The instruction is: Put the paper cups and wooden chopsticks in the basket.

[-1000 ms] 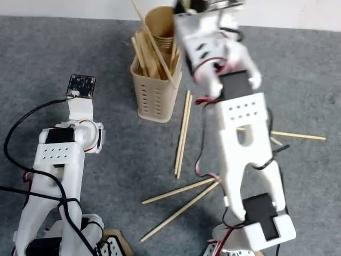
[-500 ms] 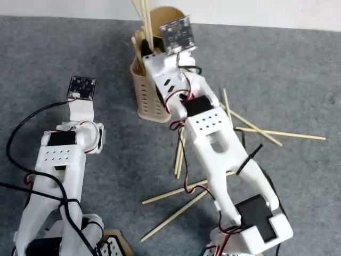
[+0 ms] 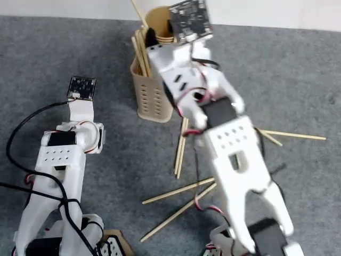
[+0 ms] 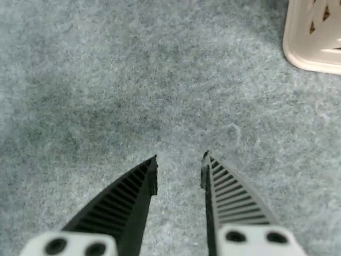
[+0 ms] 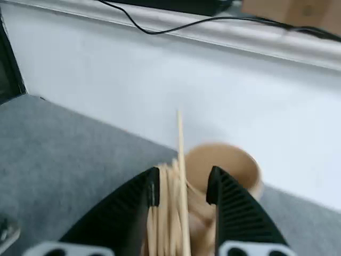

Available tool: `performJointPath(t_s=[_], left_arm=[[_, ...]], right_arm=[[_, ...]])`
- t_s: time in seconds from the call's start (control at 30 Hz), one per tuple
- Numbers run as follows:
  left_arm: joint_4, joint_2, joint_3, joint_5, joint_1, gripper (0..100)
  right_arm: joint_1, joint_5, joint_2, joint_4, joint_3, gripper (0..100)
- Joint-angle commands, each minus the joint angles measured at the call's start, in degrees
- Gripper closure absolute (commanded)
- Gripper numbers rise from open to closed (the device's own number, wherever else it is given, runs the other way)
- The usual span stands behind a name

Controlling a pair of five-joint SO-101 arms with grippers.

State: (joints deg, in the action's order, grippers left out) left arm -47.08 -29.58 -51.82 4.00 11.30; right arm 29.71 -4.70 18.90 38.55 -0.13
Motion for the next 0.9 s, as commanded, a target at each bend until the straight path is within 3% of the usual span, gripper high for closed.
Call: performJointPath(t_s=[0.0, 0.1, 0.2, 0.5, 0.73, 0.87], left_arm=[[0.9, -1.7, 0.3, 0.4, 0.6, 84], [0.9, -1.7, 0.5, 0.3, 0.6, 84], [0.9, -1.7, 0.5, 0.2, 0.6, 84], [0.8, -1.9, 0.3, 0.2, 0.7, 84], [0.8, -2.0, 0.3, 0.2, 0.7, 84], [0.8, -2.1, 0.3, 0.2, 0.7, 84]], right_arm=[[-1.5, -2.8, 7.0, 22.0, -2.7, 84.6], [-0.5, -3.1, 8.1, 35.8, -0.5, 84.6], [-0.4, -0.6, 6.5, 38.9, 8.0, 84.6], [-0.5, 4.1, 2.2, 20.8, 34.2, 84.6], [-0.3, 15.4, 2.2, 9.0, 44.5, 84.6], [1.7, 16.7, 2.2, 6.7, 47.3, 84.6]])
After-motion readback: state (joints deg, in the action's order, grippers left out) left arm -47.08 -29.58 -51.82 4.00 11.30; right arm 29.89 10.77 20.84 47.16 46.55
